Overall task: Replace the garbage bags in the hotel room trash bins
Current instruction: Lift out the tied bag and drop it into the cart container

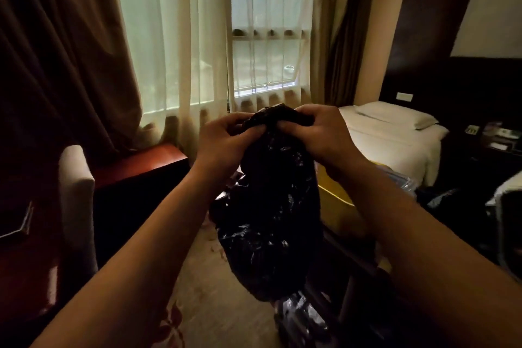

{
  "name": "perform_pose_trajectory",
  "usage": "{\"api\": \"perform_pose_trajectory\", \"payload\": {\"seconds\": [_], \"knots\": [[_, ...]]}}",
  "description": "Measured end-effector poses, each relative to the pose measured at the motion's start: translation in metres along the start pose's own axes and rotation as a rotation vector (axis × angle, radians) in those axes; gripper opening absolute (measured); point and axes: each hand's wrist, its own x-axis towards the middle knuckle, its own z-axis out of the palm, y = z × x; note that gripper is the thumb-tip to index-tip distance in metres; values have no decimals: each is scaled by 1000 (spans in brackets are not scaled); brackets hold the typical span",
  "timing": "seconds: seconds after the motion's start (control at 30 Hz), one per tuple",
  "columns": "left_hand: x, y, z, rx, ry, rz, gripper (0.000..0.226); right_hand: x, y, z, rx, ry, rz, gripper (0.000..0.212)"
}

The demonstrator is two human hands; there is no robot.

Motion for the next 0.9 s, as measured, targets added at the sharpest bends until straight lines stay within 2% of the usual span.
{"api": "perform_pose_trajectory", "payload": {"seconds": [0.33, 0.47, 0.6, 0.77, 0.9], "knots": [[140, 10, 38, -78, -253, 94, 18, 94, -3, -28, -75, 331, 33, 11], [188, 9, 72, -118, -305, 112, 15, 131, 1, -52, -176, 400, 11, 12], [229, 2, 108, -143, -381, 148, 22, 163, 17, -80, -215, 467, -8, 8], [263, -9, 150, -154, -419, 165, 23, 197, 41, -112, -245, 483, -24, 16], [296, -3, 171, -195, -437, 199, 22, 232, 42, -132, -294, 523, -69, 14]]}}
